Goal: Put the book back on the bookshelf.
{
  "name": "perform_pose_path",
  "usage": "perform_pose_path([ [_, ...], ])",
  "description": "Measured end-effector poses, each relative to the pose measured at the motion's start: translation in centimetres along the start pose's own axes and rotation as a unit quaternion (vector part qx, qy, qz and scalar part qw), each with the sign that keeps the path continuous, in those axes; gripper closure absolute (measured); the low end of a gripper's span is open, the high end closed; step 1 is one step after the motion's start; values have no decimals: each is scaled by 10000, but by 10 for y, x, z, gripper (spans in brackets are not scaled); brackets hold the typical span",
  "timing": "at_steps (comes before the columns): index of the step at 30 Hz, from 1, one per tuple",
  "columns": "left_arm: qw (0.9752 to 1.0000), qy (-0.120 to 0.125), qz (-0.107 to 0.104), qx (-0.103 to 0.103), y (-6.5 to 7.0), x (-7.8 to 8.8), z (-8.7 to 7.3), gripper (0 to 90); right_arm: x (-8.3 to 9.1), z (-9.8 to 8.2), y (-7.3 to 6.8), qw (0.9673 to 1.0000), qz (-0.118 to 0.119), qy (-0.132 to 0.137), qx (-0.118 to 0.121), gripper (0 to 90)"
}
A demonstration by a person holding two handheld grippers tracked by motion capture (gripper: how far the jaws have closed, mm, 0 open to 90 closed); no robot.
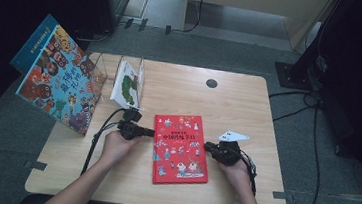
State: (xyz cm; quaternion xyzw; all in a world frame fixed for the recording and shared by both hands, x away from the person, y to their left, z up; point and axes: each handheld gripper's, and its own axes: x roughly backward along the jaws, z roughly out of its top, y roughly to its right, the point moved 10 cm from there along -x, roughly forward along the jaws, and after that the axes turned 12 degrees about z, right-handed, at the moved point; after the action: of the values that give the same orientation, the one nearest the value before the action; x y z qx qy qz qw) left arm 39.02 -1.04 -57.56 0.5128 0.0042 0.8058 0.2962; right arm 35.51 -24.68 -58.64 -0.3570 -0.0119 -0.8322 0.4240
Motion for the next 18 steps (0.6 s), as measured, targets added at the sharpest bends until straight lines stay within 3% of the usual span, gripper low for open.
perform_pose_path([
  [5, 9999, -6, -44, 153, -2, 6, -6, 848, 4, 1, 1, 9999, -7, 5, -146, 770],
  [12, 9999, 76, -55, 109, 10, 13, -19, 831, 9, 0, -7, 9996, 53, -80, -248, 713],
  [15, 10000, 39, -31, 53, 13, 13, -21, 833, 14, 3, -11, 9985, 155, 56, -519, 686],
  [18, 10000, -60, -48, 16, 16, 9, -25, 832, 16, 6, -16, 9947, 307, 113, -971, 669],
])
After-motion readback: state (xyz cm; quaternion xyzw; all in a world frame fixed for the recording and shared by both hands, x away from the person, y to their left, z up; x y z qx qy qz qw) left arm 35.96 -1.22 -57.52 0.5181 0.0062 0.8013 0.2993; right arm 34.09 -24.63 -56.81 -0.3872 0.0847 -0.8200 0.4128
